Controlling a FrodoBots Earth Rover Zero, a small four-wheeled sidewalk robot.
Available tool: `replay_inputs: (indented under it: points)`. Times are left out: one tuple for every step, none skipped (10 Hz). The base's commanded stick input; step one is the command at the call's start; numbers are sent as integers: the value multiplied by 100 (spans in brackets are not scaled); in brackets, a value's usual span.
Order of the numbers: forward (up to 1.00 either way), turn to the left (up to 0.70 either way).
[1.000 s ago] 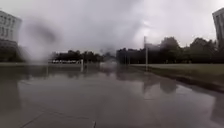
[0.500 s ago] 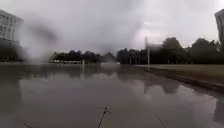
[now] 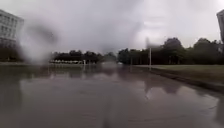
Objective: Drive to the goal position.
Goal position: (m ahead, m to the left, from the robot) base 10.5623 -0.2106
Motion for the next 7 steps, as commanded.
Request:
replay_inputs:
  points:
    - [70, 0]
    - [70, 0]
    - [70, 0]
    - [70, 0]
    - [70, 0]
    - [70, 0]
    - [70, 0]
